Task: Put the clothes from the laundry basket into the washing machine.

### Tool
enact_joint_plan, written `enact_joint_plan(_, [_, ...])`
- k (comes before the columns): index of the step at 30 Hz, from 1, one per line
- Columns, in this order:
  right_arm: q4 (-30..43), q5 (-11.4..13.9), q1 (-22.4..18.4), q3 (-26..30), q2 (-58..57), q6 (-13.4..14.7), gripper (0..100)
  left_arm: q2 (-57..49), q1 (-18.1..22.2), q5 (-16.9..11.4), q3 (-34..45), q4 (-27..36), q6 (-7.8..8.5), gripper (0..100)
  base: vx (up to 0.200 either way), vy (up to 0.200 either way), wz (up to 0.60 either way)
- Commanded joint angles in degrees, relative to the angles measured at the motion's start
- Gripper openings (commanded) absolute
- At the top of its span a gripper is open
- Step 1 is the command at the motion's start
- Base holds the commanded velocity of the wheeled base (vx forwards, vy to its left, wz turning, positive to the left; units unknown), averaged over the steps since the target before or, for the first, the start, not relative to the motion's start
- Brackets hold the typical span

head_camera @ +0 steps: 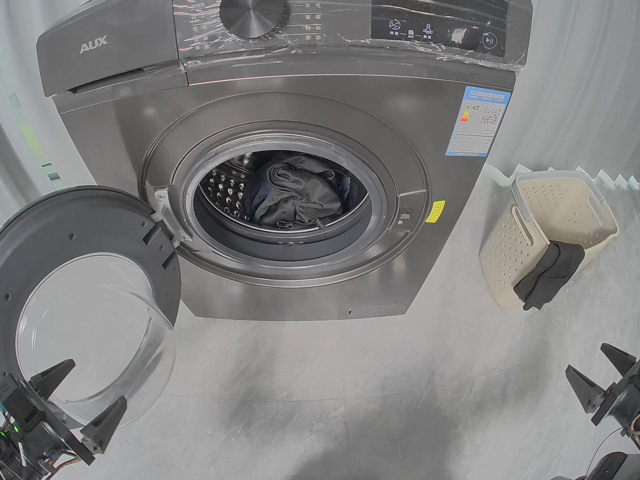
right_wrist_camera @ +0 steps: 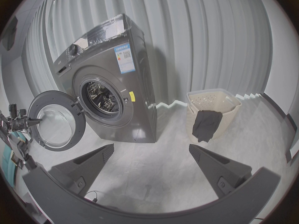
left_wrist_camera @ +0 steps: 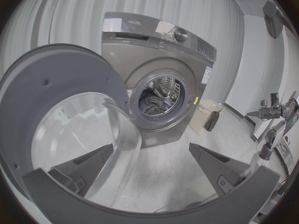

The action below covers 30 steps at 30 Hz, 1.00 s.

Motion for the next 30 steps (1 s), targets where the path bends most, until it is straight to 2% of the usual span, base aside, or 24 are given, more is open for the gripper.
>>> enact_joint_plan(1, [12.1, 6.0, -12.2, 0.9, -23.5, -4.6, 100, -23.8, 11.1, -6.2, 1.0, 14.3, 0.20, 100, 0.000, -0.200, 0.00])
enact_joint_plan(6, [17.9, 8.7, -17.6, 0.9, -30.9, -5.7, 100, -31.6, 17.2, -10.4, 1.0, 21.5, 0.20, 100, 0.000, -0.200, 0.00])
enact_joint_plan(8, [19.8, 9.4, -18.4, 0.9, -32.6, -5.7, 100, -31.9, 17.8, -11.0, 1.0, 22.3, 0.55, 100, 0.000, -0.200, 0.00])
enact_joint_plan(9, [25.2, 11.6, -20.1, 0.7, -37.2, -5.7, 100, -31.8, 18.1, -11.4, 1.0, 23.0, -0.06, 100, 0.000, -0.200, 0.00])
enact_joint_plan(11, [25.8, 14.0, -20.8, 0.3, -37.9, -5.5, 100, -31.8, 18.4, -11.4, 1.0, 23.0, -0.06, 100, 0.000, -0.200, 0.00])
enact_joint_plan(15, [24.2, 11.9, -20.8, 0.8, -37.9, -6.0, 100, -31.8, 19.6, -11.2, 1.0, 23.5, 1.08, 100, 0.000, -0.200, 0.00])
enact_joint_plan(19, [26.7, 8.7, -20.9, 0.9, -37.9, -6.4, 100, -32.5, 25.1, -9.7, 1.0, 23.7, 2.22, 100, 0.000, -0.200, 0.00])
enact_joint_plan(20, [27.0, 8.7, -20.9, 0.7, -37.9, -6.3, 100, -33.2, 26.7, -10.1, 1.0, 23.7, 2.13, 100, 0.000, -0.200, 0.00])
enact_joint_plan(21, [27.4, 8.7, -20.9, 0.7, -37.9, -5.6, 100, -36.2, 29.1, -12.5, 1.0, 23.8, 2.66, 100, 0.000, -0.200, 0.00])
enact_joint_plan(23, [27.2, 8.7, -20.7, 0.8, -37.9, -5.3, 100, -36.3, 28.1, -13.1, 1.0, 23.9, 3.89, 100, 0.000, -0.200, 0.00])
enact_joint_plan(25, [27.2, 8.7, -20.7, 0.9, -37.9, -5.3, 100, -36.9, 27.8, -12.5, 1.0, 24.3, 4.51, 100, 0.000, -0.200, 0.00])
enact_joint_plan(26, [27.2, 8.7, -20.7, 0.9, -37.9, -5.2, 100, -36.9, 27.8, -12.6, 1.0, 24.9, 5.47, 100, 0.000, -0.200, 0.00])
enact_joint_plan(27, [27.2, 8.7, -20.7, 0.9, -37.9, -5.3, 100, -36.9, 27.9, -12.2, 1.0, 26.4, 5.74, 100, 0.000, -0.200, 0.00])
enact_joint_plan(30, [27.1, 8.7, -20.8, 0.9, -37.9, -5.3, 100, -36.9, 27.8, -12.2, 0.5, 29.5, 5.12, 100, 0.000, -0.200, 0.00])
